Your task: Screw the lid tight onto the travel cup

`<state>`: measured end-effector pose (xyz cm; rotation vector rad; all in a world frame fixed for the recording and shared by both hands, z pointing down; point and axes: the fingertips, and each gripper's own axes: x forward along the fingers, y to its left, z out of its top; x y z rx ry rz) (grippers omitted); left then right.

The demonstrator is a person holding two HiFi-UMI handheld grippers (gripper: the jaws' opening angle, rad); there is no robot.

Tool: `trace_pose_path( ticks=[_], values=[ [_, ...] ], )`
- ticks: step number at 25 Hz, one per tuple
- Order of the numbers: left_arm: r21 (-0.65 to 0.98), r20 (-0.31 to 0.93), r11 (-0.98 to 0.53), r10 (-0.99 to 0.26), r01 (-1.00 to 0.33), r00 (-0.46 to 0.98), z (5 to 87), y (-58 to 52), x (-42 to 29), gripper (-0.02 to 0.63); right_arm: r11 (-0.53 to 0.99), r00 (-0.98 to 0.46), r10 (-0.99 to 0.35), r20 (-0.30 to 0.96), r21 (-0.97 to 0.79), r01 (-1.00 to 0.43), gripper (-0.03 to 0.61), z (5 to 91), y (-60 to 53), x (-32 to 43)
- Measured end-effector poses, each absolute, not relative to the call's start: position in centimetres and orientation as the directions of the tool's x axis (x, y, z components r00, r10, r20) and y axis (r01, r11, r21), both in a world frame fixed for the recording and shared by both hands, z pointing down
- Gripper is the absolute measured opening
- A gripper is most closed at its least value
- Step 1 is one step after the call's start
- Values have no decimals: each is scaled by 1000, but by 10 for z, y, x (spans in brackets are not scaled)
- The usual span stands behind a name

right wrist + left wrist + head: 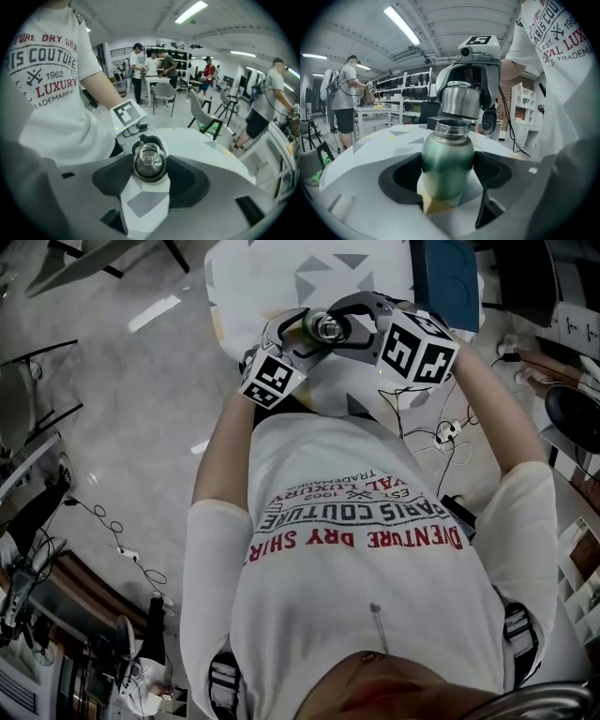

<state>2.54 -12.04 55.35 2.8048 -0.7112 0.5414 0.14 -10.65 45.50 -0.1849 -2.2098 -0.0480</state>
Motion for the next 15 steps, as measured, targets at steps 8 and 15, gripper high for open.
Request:
trace_pose_path(
  ticks=[8,15],
  values=[
    [99,393,-864,-421,-493,817,555,-120,26,354,957,-560,220,798,-64,284,242,466,-105,-8],
    [100,393,-864,-422,-494,817,554,-120,26,354,947,-538,250,805,-88,308,242,477,-108,-4]
  ],
)
